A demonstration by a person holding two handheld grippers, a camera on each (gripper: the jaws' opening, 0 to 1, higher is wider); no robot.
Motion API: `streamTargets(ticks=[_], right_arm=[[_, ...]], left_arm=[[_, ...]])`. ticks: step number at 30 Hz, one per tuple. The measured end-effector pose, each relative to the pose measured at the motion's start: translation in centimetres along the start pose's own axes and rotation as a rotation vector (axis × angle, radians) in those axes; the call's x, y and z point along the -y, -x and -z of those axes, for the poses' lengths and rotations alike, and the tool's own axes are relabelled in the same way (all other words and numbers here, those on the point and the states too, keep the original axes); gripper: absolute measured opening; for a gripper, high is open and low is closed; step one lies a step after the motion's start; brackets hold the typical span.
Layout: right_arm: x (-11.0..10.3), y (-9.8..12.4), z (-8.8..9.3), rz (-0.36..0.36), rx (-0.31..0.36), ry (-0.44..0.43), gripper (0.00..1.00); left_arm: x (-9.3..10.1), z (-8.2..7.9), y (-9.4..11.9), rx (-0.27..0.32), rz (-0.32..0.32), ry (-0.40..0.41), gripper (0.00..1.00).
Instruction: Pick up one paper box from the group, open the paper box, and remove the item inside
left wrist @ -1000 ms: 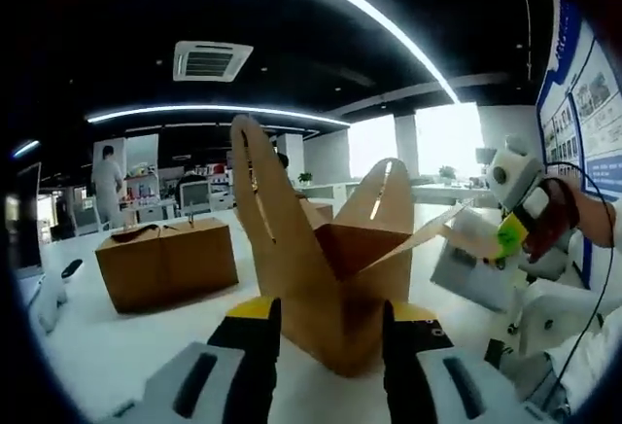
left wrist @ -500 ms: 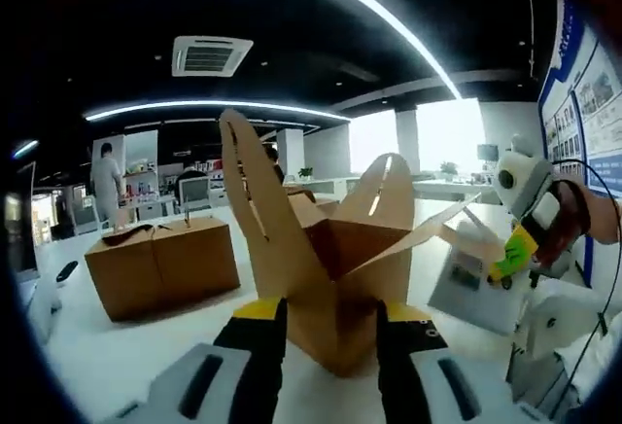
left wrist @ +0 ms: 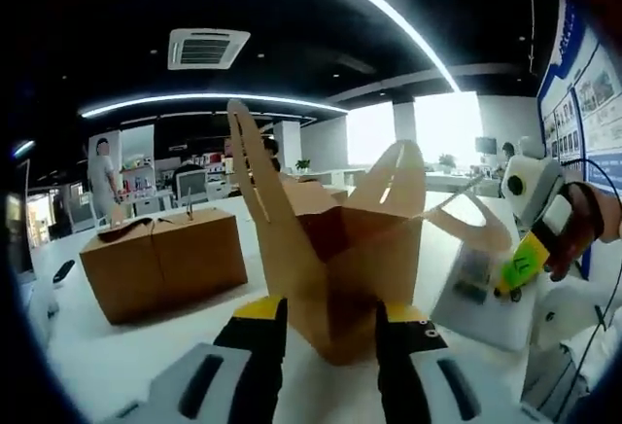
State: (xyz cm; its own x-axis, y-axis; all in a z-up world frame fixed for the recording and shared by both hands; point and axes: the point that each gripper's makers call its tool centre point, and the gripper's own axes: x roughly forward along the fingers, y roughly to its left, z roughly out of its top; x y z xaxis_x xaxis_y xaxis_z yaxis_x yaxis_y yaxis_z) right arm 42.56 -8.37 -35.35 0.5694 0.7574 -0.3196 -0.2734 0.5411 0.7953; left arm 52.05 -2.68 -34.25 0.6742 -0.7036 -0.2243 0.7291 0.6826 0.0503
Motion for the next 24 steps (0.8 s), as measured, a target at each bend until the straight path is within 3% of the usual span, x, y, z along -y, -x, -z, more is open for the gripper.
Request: streamTargets(ticks=[7, 14, 24], right_arm=[[0.1, -1.3, 0.4, 0.005, -0.015, -0.007, 0.09], [0.4, -1.3, 0.3, 0.013, -0.017, -0.012, 0.09], [0.8, -1.6, -0.3, 0.011, -0.004, -0.025, 0.1]], left_arm=[[0.7, 0.5, 0.1, -0.008, 0.009, 0.003, 0.38], [1.6, 0.0, -0.9, 0.0, 0.02, 0.039, 0.37], [0.6, 0.0, -2.3, 0.0, -0.024, 0.114, 0.34]])
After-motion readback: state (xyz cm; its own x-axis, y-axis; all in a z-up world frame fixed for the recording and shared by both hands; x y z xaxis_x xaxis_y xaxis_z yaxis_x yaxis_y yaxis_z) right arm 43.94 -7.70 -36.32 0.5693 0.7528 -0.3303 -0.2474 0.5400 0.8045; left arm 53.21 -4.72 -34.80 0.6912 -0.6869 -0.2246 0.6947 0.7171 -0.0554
